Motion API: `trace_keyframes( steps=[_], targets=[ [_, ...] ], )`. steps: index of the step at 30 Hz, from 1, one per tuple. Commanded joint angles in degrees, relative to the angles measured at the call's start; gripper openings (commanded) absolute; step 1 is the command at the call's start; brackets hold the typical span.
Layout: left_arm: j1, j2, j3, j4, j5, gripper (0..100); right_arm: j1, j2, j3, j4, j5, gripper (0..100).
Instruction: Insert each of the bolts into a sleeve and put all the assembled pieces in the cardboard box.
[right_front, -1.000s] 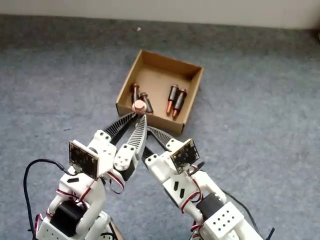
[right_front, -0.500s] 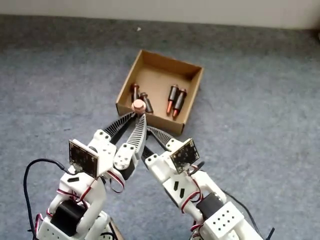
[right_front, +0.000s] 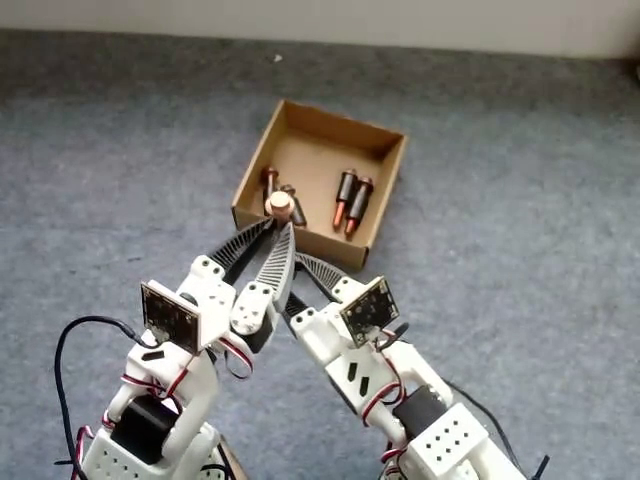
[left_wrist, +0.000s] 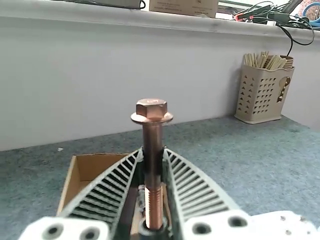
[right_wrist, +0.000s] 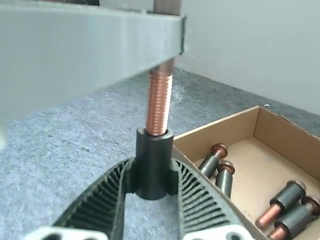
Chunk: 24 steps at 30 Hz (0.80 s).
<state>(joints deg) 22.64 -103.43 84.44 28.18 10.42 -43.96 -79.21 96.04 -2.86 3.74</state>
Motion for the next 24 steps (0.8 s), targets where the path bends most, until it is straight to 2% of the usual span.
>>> trace_keyframes(
  steps=[1,14,19,24],
  targets=[
    [-2.5,0.4,-0.1,-0.6,-0.2,1,0.7,-1.1,7.8,-1.7,0.4,0.4],
    [-2.4,0.0,-0.2,4.4,-0.2,1,2.0,-1.1,7.8,-1.7,0.4,0.4],
    [-2.5,0.2,-1.7,10.0,-0.2,15,5.3,-1.1,7.9,-4.4,0.3,0.4],
    [-1.9,0.3,-5.1,16.4,-4.0,16,5.7,-1.1,7.9,-4.4,0.3,0.4]
  ],
)
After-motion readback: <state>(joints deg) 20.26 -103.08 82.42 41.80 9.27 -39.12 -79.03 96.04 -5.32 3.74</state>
